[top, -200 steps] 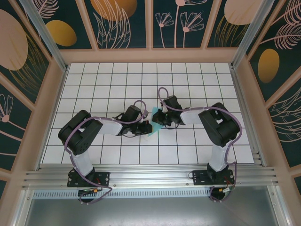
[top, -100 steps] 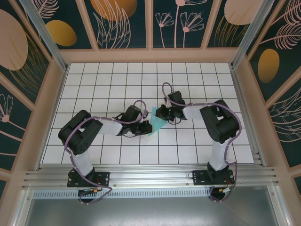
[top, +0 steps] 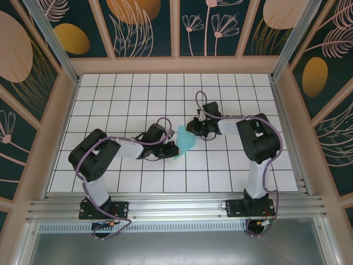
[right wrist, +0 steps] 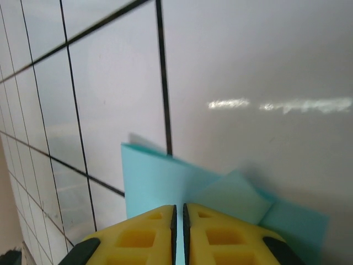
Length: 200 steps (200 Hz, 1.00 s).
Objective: Fold a paper plane with a square sheet of paper (pick it up from the middle)
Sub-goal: Fourth fold the wing at the center of the table.
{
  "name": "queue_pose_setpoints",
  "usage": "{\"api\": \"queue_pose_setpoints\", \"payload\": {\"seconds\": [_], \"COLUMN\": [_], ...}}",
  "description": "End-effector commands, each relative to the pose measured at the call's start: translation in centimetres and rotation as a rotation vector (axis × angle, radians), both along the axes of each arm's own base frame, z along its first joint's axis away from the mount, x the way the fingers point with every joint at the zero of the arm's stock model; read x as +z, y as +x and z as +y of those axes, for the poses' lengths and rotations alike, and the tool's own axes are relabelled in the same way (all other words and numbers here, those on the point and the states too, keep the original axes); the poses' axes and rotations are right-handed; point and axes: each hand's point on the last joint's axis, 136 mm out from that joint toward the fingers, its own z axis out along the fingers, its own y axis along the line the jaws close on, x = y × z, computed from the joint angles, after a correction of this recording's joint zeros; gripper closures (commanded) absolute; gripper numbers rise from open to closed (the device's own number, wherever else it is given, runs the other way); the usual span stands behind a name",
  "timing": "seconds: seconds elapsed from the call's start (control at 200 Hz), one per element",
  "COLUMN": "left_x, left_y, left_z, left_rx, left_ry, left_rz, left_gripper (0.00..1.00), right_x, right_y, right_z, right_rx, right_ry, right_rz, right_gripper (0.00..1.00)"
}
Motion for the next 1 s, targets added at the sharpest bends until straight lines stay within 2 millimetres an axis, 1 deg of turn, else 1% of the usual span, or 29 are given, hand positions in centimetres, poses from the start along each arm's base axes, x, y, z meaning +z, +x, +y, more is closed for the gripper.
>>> {"api": "queue_pose_setpoints", "payload": {"seconds": [0.0,0.13,0.245,0.385,0.525,0.606,0.711,0.806,0.881,0.996], "left_x": [-8.6,-8.6,-8.5,-8.4,-8.4,-8.2,-8.2,-8.2,-8.1,-7.9], "left_y": [-5.0,-5.0,-5.0,-5.0,-4.9,-4.8,-4.8,-4.8,-4.7,-4.5], "left_z": [7.0,7.0,7.0,6.9,6.9,6.8,6.8,6.8,6.7,6.5], "left_rx": [0.041,0.039,0.036,0.035,0.033,0.033,0.033,0.032,0.032,0.032], "left_ry": [0.352,0.351,0.352,0.348,0.348,0.345,0.345,0.341,0.342,0.333], "left_rz": [0.204,0.204,0.200,0.199,0.196,0.193,0.191,0.191,0.188,0.183], "left_gripper": [0.93,0.93,0.92,0.92,0.92,0.92,0.92,0.92,0.92,0.92], "right_x": [-2.7,-3.1,-3.0,-1.2,0.2,1.8,4.7,6.8,7.2,6.3], "right_y": [2.9,3.8,4.3,5.4,6.5,6.7,5.9,4.3,2.6,0.3], "right_z": [-4.8,-5.8,-6.0,-5.9,-6.9,-6.9,-6.2,-4.5,-2.9,-1.0], "right_rx": [-0.118,-0.145,-0.145,-0.131,-0.146,-0.140,-0.126,-0.089,-0.060,-0.015], "right_ry": [-0.158,-0.156,-0.156,-0.152,-0.173,-0.140,-0.094,-0.018,0.022,0.036], "right_rz": [-0.025,-0.014,-0.014,-0.047,-0.076,-0.104,-0.157,-0.187,-0.187,-0.165], "right_gripper": [0.84,0.84,0.84,0.83,0.83,0.83,0.82,0.81,0.81,0.82]}}
